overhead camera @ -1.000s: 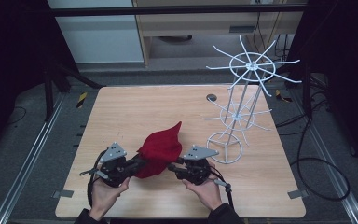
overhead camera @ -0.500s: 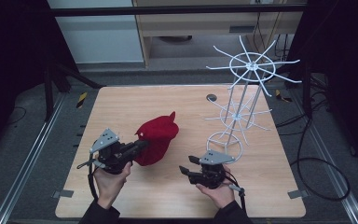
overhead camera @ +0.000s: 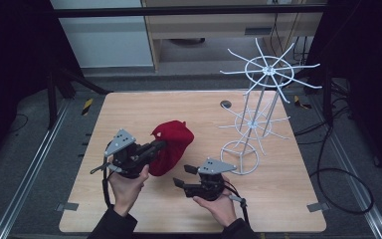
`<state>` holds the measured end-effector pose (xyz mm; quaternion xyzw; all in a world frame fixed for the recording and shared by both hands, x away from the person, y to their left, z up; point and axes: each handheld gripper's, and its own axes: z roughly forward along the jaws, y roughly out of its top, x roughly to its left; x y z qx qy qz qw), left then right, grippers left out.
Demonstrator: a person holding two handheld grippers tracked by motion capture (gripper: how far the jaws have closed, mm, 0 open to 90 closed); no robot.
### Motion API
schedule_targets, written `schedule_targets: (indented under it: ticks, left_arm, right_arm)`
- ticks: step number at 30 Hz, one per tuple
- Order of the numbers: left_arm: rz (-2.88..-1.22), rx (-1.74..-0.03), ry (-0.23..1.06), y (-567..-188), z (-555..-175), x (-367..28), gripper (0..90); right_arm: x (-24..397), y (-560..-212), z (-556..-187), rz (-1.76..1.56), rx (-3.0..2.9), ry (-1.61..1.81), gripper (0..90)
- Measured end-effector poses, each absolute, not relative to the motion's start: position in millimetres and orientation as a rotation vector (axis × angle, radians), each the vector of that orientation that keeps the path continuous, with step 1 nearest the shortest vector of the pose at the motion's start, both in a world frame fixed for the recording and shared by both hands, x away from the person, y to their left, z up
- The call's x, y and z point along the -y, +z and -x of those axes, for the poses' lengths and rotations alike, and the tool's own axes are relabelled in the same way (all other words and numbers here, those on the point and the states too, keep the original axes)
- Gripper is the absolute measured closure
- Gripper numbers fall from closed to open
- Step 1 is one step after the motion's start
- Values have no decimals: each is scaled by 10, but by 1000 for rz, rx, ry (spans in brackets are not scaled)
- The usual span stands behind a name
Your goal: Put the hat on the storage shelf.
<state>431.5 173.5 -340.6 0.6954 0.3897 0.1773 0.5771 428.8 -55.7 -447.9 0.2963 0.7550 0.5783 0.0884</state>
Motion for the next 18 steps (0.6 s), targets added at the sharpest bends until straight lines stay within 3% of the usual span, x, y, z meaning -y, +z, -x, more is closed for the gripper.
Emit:
schedule_targets:
  ticks: [5,7,8,11,18]
  left_arm:
    - [-1638,-903,413,-3408,-4311,-1670,874]
    - [-1643,-899,410,-3405,-4301,-1659,874]
    - [-1643,-899,410,-3405,-4301,-1659,874]
    - [-1629,-901,399,-3404,-4285,-1721,873]
    - [-1622,-927,397,-3439,-4263,-1893,871]
  right_arm:
    - [411,-4476,-4309,-913,-2226,1804,455]
    - [379,-4485,-4338,-949,-2201,1805,592]
    - [379,-4485,-4338,-949,-2201,1805,592]
    - [462,-4475,-4376,-953,-2229,1774,877]
    - [664,-4380,-4401,-966,-2195,1708,892]
